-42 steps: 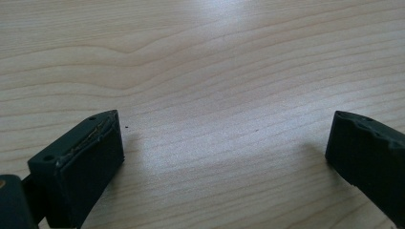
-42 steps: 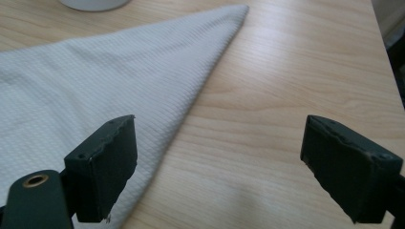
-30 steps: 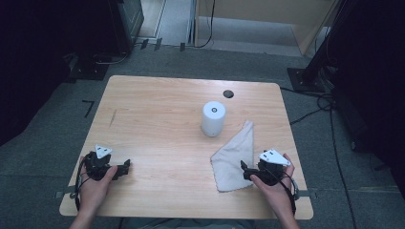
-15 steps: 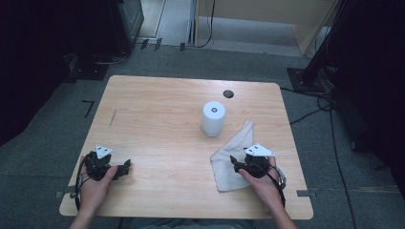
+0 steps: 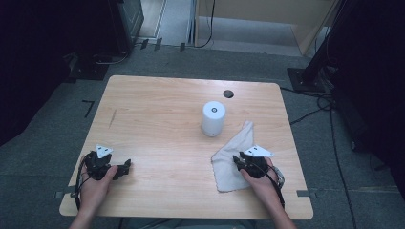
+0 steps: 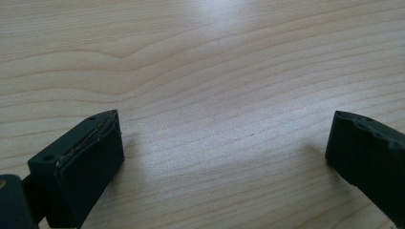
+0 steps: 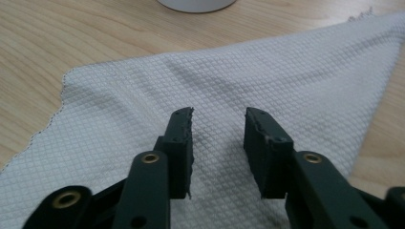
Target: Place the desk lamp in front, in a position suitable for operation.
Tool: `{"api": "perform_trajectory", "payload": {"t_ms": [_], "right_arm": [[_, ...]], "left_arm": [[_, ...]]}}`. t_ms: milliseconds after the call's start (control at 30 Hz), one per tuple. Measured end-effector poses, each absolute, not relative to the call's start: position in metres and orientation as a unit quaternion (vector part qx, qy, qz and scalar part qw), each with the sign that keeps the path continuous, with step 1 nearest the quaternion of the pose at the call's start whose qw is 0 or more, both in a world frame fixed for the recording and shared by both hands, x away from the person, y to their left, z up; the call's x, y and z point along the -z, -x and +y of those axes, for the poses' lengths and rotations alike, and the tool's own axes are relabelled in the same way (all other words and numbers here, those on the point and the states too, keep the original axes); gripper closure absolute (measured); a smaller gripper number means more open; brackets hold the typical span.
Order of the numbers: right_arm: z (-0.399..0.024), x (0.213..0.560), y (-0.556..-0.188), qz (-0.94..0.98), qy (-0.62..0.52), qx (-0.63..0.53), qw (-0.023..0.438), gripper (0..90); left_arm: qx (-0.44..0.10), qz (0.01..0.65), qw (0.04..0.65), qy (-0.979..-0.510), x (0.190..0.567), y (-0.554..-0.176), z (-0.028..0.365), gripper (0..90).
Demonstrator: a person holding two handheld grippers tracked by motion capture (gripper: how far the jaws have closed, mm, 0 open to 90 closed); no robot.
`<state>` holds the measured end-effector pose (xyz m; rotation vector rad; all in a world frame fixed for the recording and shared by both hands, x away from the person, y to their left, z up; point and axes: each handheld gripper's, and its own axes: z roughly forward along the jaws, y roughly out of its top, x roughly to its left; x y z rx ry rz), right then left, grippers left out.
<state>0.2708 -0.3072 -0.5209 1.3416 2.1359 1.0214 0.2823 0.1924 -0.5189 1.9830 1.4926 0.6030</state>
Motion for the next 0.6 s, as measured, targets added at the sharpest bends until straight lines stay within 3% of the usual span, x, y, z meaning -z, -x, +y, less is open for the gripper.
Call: {"api": "perform_trajectory", "payload": {"t_ms": [167,233,267,300,333,533,600], "right_arm": [[-0.311,0.519,-0.266,0.764,-0.496,-0.361,0.2,64.4],[-0.311,0.513,-0.267,0.757,-0.495,-0.38,0.196,52.5],[-0.311,0.513,-0.267,0.757,-0.495,-0.38,0.196,52.5],[-0.308,0.504,-0.268,0.752,-0.487,-0.394,0.206,43.1],[-0.308,0.504,-0.268,0.752,-0.487,-0.394,0.206,43.1],[-0.289,0.483,-0.279,0.748,-0.471,-0.411,0.223,18.9],[-0.282,0.476,-0.286,0.75,-0.47,-0.41,0.221,14.6]], "left_arm": [[-0.226,0.56,0.29,-0.743,0.519,-0.281,0.192,0.0],[-0.226,0.56,0.29,-0.743,0.519,-0.281,0.192,0.0],[-0.226,0.56,0.29,-0.743,0.519,-0.281,0.192,0.0],[-0.226,0.56,0.29,-0.743,0.519,-0.281,0.192,0.0],[-0.226,0.56,0.29,-0.743,0.519,-0.281,0.192,0.0],[-0.226,0.56,0.289,-0.743,0.519,-0.281,0.192,0.0],[-0.226,0.56,0.29,-0.743,0.519,-0.281,0.192,0.0]]}}
